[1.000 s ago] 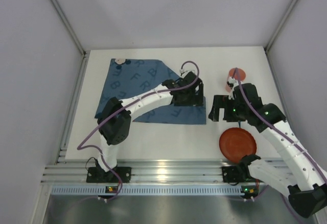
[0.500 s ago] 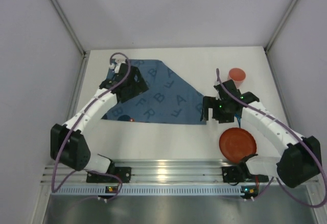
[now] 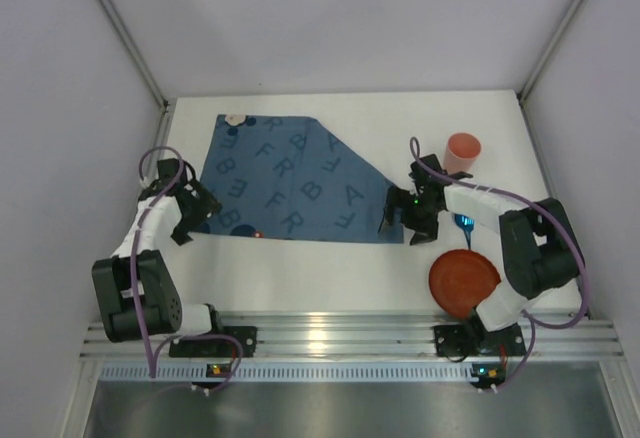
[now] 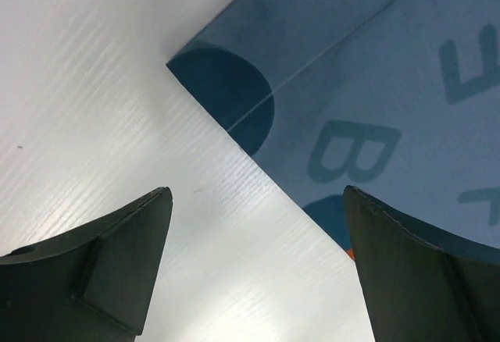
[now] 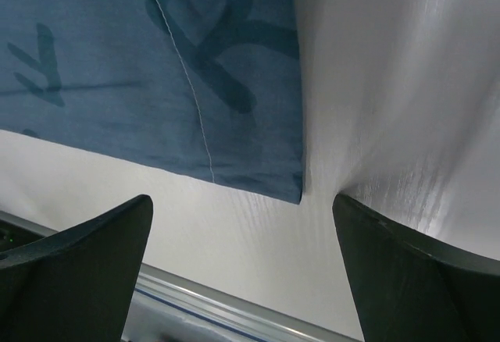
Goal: Set the dinner table for one person
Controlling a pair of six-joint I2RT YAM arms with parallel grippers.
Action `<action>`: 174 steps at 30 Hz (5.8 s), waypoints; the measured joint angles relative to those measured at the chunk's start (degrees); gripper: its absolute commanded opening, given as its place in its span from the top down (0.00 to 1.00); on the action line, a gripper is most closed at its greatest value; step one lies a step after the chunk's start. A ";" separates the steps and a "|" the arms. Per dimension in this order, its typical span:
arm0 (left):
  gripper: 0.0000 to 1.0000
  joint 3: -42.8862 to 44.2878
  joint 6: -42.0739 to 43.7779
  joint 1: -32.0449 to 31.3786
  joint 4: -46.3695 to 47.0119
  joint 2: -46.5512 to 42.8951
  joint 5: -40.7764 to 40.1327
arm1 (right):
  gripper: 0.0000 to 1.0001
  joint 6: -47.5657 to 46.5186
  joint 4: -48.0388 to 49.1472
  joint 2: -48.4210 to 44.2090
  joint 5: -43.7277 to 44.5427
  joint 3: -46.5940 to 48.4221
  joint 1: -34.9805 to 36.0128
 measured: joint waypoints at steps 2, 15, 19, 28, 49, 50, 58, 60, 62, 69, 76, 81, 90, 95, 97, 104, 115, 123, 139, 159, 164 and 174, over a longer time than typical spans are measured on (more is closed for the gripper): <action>0.05 -0.11 0.48 1.18 1.14 1.77 0.81 | 0.00 0.50 1.18 0.04 -0.39 -0.02 -0.48; 0.28 0.72 3.10 7.96 9.11 13.14 1.84 | 0.07 3.80 6.99 1.16 -1.90 -0.07 -0.52; 0.61 2.69 3.76 8.85 11.23 15.69 2.27 | 0.30 5.11 9.70 2.73 -3.89 0.04 -0.61; 1.00 3.54 4.59 9.18 19.04 18.58 8.92 | 0.92 6.27 15.06 7.69 -8.39 0.07 -0.61; 1.00 68.63 -5.53 -3.58 1.46 34.03 14.36 | 1.00 4.79 -7.30 33.68 -10.73 86.93 -12.00; 1.00 70.88 -5.49 -4.68 1.51 32.92 14.14 | 1.00 4.87 -6.25 30.01 -11.02 84.02 -13.09; 1.00 36.06 -2.78 -4.87 4.66 -3.63 6.21 | 1.00 1.16 -0.92 -4.61 -11.21 43.41 -10.97; 1.00 27.69 -1.90 -4.42 4.87 -9.49 4.55 | 1.00 0.57 0.70 -9.38 -11.50 31.78 -8.24; 1.00 19.12 -1.31 -4.39 4.48 -13.49 3.89 | 1.00 0.66 2.60 -11.28 -11.98 20.00 -6.19; 1.00 -4.66 -1.88 -4.39 -0.24 -15.67 4.31 | 1.00 0.57 0.57 -6.36 -8.87 -9.01 -5.75; 1.00 -8.00 -1.88 -4.39 -3.58 -22.80 4.04 | 0.71 -0.13 -2.14 -9.92 -4.04 -8.33 -5.75; 0.29 -6.82 -1.64 -4.39 -4.50 -21.94 3.63 | 0.28 -1.31 -4.04 -10.27 -2.10 -6.32 -5.75; 0.09 8.66 -0.72 -4.39 -6.38 -18.36 0.74 | 0.24 -2.75 -14.47 -21.49 2.78 0.70 -5.75; 0.15 10.64 -0.55 -4.39 -1.40 -12.31 3.56 | 0.42 -2.86 -12.44 -22.49 1.01 6.25 -5.75; 0.17 9.79 -1.05 -4.39 0.72 -8.28 5.99 | 0.70 -2.71 -11.15 -19.15 -0.55 7.19 -5.75; 0.21 4.96 -1.88 -7.10 6.36 4.24 11.54 | 1.00 -1.79 -6.97 -2.08 -4.04 12.00 -5.75; 0.27 6.60 -1.81 -8.74 13.68 18.56 14.27 | 1.00 -1.88 -3.23 16.59 -4.24 25.03 -5.68; 0.29 15.87 -1.57 -8.68 15.30 26.88 15.63 | 1.00 -1.92 -4.07 25.35 -3.06 29.62 -5.90; 0.30 27.45 -1.57 -9.35 15.30 35.50 16.44 | 1.00 -4.55 -6.78 34.16 -2.21 45.11 -10.34; 0.30 24.24 -2.49 -13.64 9.66 22.45 12.72 | 0.20 -2.67 -9.90 0.59 -3.41 43.74 -16.59; 0.30 24.24 -3.17 -13.60 8.87 16.06 12.31 | 0.21 -1.64 -14.38 -6.51 6.49 36.83 -26.47; 0.30 20.96 -3.08 -13.62 6.34 7.56 12.98 | 0.23 -0.94 -19.23 5.97 11.26 35.76 -31.82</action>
